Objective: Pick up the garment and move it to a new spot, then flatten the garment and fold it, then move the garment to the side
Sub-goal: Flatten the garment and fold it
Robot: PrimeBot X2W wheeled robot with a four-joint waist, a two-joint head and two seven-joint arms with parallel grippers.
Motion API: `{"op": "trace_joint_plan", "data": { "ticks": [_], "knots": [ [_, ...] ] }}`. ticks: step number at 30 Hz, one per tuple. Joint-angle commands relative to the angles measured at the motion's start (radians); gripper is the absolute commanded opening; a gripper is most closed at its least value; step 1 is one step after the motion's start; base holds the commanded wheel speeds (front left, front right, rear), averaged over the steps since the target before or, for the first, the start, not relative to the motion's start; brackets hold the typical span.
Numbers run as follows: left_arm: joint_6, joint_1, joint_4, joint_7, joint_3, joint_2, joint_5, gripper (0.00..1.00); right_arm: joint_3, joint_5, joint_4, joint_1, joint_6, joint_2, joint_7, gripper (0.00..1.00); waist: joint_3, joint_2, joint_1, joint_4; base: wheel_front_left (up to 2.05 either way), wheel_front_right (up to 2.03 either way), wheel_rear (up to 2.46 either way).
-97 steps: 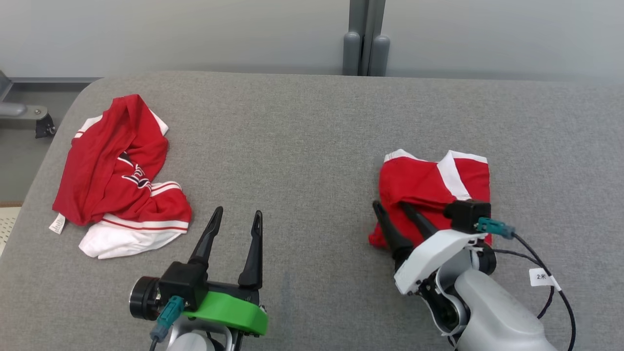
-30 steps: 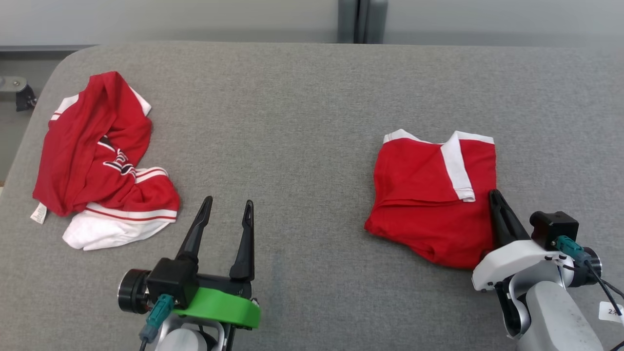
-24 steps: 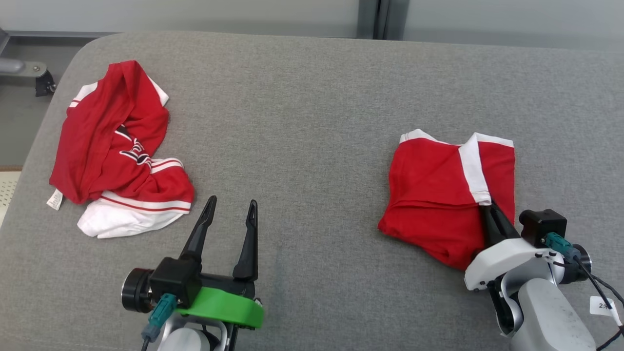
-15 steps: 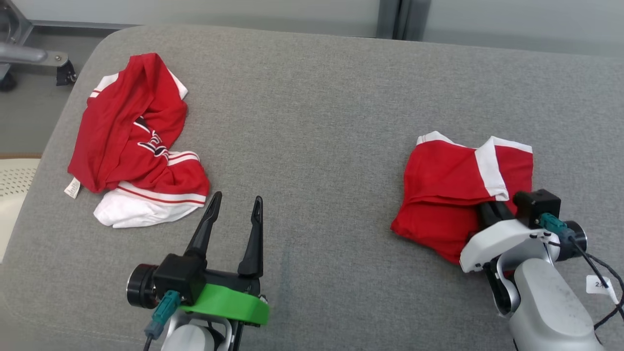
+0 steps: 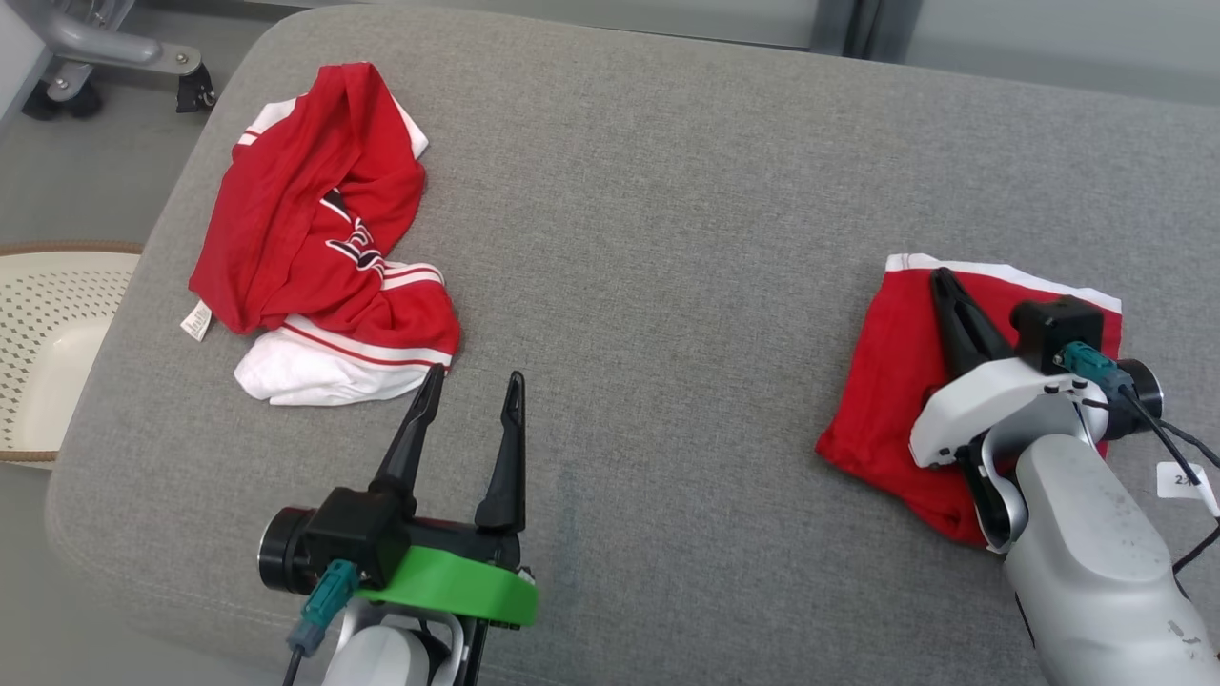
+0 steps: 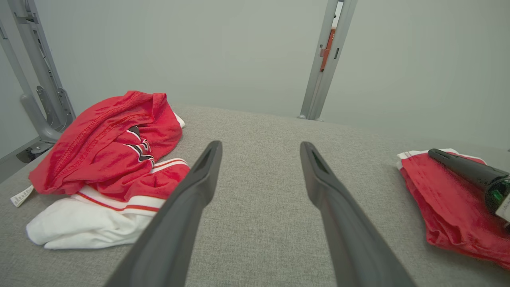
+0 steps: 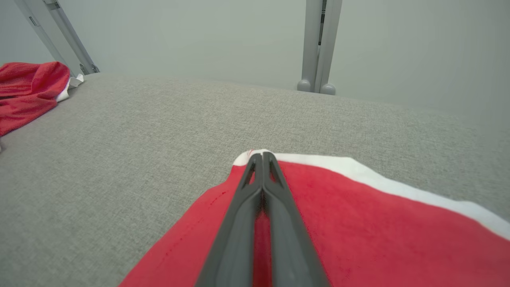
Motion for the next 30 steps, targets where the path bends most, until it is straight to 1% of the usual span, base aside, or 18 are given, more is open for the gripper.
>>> {"op": "trace_joint_plan", "data": {
  "ticks": [1, 6, 10, 14, 20, 26, 30],
  "knots": [
    [0.004, -0.015, -0.006, -0.003, 0.003, 0.003, -0.005, 1.0, -0.018, -0.006, -0.003, 0.029, -0.001, 0.0, -0.003, 0.0, 0.004, 0.0, 0.0, 0.004, 0.0, 0.0, 0.0],
    [0.006, -0.022, -0.011, -0.003, 0.002, 0.003, -0.007, 1.0, -0.02, -0.014, 0.024, 0.056, -0.001, 0.011, -0.003, 0.0, 0.016, 0.0, 0.0, -0.003, 0.0, 0.0, 0.0],
    [0.006, -0.034, -0.012, -0.003, 0.003, 0.003, -0.003, 1.0, -0.011, 0.002, 0.072, 0.036, -0.001, 0.015, -0.001, 0.0, 0.022, 0.0, 0.0, -0.022, 0.0, 0.0, 0.0],
    [0.004, -0.042, -0.008, -0.003, 0.012, 0.003, 0.007, 1.0, 0.02, 0.023, 0.047, 0.009, -0.001, 0.025, -0.001, 0.0, 0.014, 0.0, 0.0, -0.05, 0.0, 0.0, 0.0],
    [-0.001, -0.028, -0.007, -0.003, 0.038, 0.003, 0.017, 1.0, 0.039, 0.068, -0.078, 0.051, -0.001, 0.022, -0.002, 0.0, -0.027, 0.0, 0.0, -0.107, 0.0, 0.0, 0.0],
    [-0.004, -0.001, -0.01, -0.003, 0.078, 0.003, 0.025, 1.0, 0.026, 0.096, -0.248, 0.136, -0.001, 0.021, -0.002, 0.0, -0.071, 0.0, 0.0, -0.185, 0.0, 0.0, 0.0],
    [-0.004, 0.019, -0.009, -0.003, 0.111, 0.003, 0.032, 1.0, -0.01, 0.096, -0.356, 0.209, -0.001, 0.033, -0.002, 0.0, -0.094, 0.0, 0.0, -0.237, 0.0, 0.0, 0.0]
  ]
}}
